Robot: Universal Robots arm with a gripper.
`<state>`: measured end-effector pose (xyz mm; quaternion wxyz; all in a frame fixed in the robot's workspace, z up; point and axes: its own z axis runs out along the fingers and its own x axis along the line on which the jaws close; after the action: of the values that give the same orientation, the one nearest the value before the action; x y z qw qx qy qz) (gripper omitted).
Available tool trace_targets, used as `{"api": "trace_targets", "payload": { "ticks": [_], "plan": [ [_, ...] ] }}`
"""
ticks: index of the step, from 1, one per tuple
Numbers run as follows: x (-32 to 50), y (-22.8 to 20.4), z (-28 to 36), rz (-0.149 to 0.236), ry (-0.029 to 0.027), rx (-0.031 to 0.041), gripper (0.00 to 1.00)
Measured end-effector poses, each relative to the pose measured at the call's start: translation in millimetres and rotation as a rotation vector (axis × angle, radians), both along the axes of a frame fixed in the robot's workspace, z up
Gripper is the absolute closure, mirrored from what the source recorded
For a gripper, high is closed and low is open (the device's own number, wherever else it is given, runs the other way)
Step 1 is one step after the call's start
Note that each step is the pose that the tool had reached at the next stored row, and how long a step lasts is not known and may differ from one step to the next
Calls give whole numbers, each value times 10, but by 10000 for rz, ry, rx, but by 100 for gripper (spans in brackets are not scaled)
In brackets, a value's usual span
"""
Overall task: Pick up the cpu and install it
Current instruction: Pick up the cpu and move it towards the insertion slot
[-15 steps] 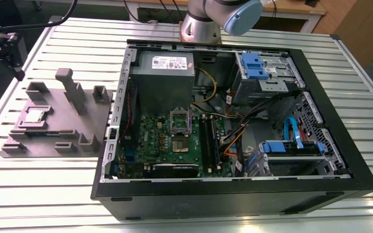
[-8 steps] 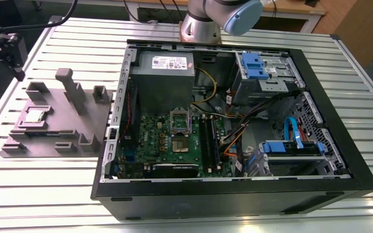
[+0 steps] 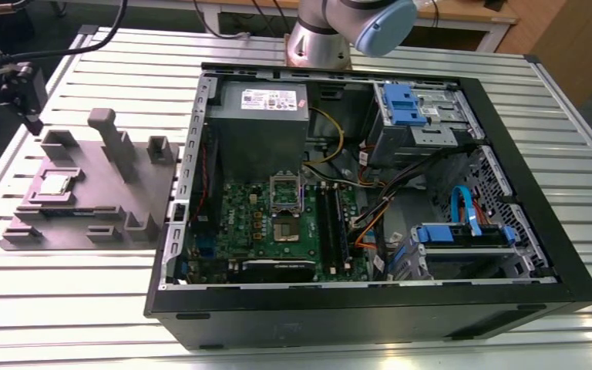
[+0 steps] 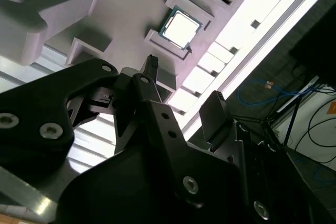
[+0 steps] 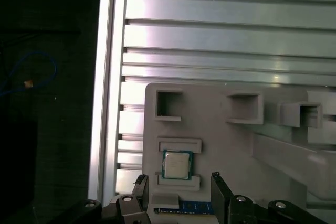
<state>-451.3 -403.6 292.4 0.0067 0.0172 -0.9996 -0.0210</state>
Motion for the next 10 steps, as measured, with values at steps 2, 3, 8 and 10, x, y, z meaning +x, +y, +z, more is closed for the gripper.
{"api": "trace_targets", "payload": {
  "ticks": [2,3,8,10],
  "plan": [
    [0,-12,-36,18,8,0,41],
    [0,-15,-54,18,11,0,41],
    [-1,-28,-145,17,17,0,41],
    [0,-30,-181,17,19,-1,41]
  ]
}}
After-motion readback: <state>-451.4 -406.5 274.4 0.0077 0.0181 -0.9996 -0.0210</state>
